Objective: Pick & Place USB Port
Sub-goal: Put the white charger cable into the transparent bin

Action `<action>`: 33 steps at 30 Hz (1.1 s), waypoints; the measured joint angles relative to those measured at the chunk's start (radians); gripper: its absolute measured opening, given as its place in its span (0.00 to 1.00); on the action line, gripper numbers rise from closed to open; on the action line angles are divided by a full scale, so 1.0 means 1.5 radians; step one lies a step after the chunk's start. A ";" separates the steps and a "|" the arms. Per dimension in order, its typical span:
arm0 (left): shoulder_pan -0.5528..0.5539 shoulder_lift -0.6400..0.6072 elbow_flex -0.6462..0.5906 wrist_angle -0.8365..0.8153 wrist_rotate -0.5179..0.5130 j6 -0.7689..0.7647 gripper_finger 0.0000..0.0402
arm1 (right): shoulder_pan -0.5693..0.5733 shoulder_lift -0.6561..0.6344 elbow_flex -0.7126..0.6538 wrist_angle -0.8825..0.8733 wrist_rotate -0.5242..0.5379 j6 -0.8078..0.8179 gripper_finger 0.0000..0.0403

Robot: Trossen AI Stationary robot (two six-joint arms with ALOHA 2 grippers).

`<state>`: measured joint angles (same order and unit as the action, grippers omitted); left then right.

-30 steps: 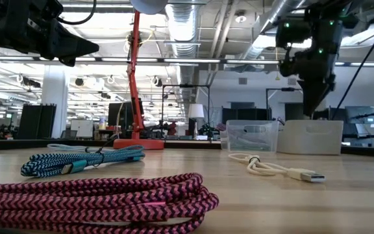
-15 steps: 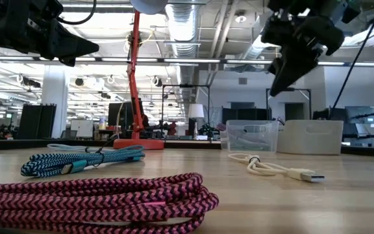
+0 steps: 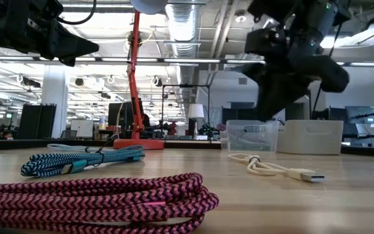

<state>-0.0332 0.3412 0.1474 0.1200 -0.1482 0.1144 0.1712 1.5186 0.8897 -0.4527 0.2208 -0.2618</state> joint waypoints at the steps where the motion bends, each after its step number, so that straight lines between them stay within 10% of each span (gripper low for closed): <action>1: 0.000 0.000 0.000 0.000 0.000 0.000 0.01 | 0.008 0.008 0.012 0.001 0.022 -0.020 0.16; 33: 0.000 0.000 0.000 0.000 0.000 0.000 0.01 | 0.086 0.149 0.099 -0.010 -0.009 -0.216 0.40</action>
<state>-0.0334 0.3414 0.1474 0.1200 -0.1484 0.1143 0.3008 1.7428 1.0374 -0.4684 0.2069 -0.5865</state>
